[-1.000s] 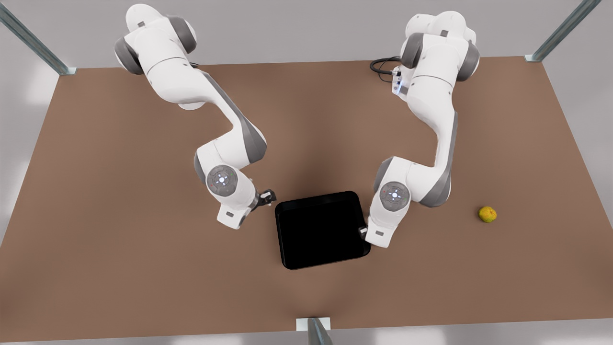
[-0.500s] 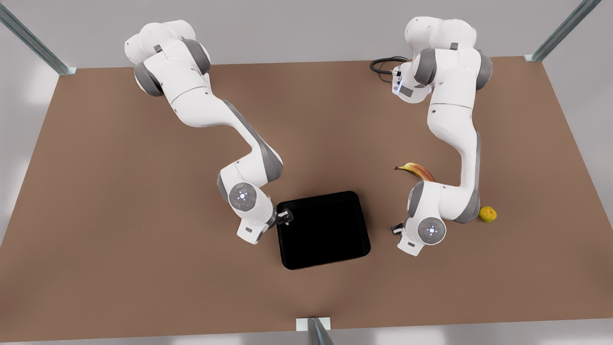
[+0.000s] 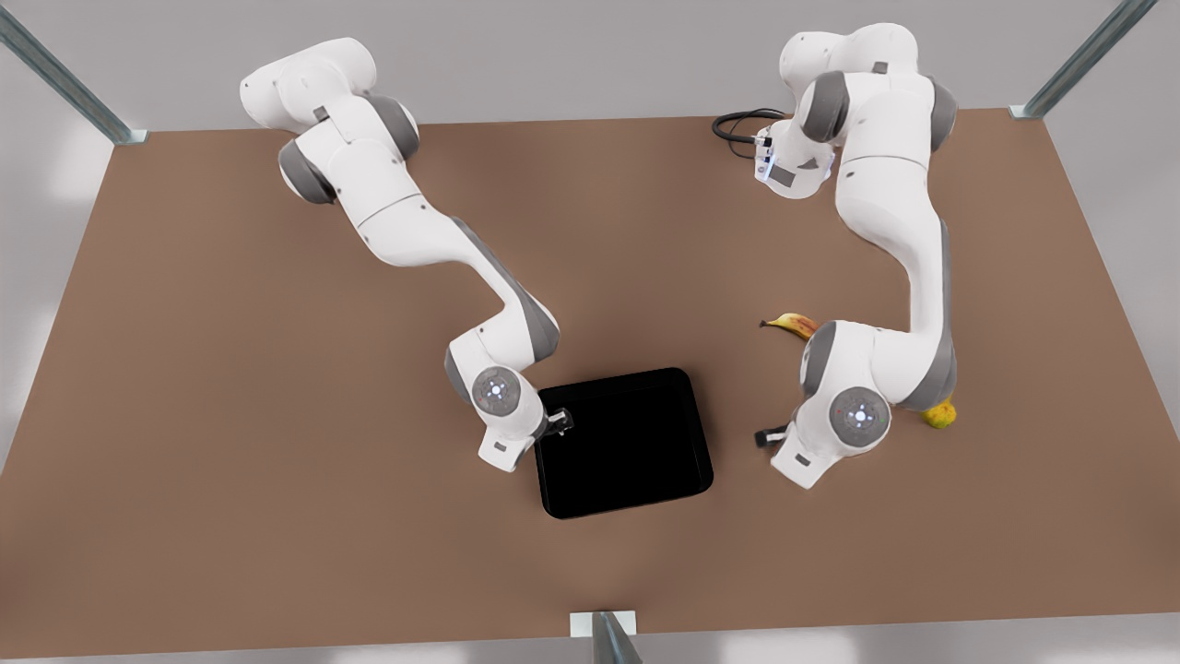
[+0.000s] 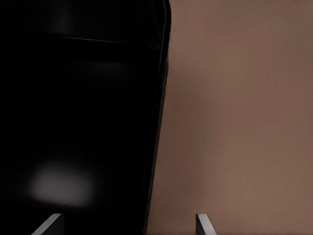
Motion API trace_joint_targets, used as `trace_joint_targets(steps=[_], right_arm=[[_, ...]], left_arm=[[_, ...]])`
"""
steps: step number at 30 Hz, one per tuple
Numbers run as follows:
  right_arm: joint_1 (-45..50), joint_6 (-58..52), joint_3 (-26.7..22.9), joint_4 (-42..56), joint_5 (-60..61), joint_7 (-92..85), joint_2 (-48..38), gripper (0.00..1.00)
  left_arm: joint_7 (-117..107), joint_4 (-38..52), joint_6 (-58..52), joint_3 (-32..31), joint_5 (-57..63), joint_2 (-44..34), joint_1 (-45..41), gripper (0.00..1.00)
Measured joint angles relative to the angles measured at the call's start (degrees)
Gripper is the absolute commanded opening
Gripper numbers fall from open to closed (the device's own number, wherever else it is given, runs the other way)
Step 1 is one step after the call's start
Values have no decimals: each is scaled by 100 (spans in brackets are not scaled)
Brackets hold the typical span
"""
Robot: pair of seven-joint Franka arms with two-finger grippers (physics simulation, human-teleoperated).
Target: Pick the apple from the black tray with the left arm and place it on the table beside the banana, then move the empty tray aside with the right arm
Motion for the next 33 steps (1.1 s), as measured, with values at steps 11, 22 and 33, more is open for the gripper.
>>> trace_joint_targets(steps=[11, 22, 33], right_arm=[[-35, 51, -26, 5, 25, -80, 4, 21], [-346, -34, -5, 9, 190, -149, -422, 5], [-1749, -1092, 5, -19, 314, -822, -1459, 0]], left_arm=[[913, -3817, -275, -19, -381, -3541, 1029, 100], [1470, -3716, -121, -43, -413, -3484, 910, 100], [1771, -3715, -104, -48, -415, -3474, 885, 100]])
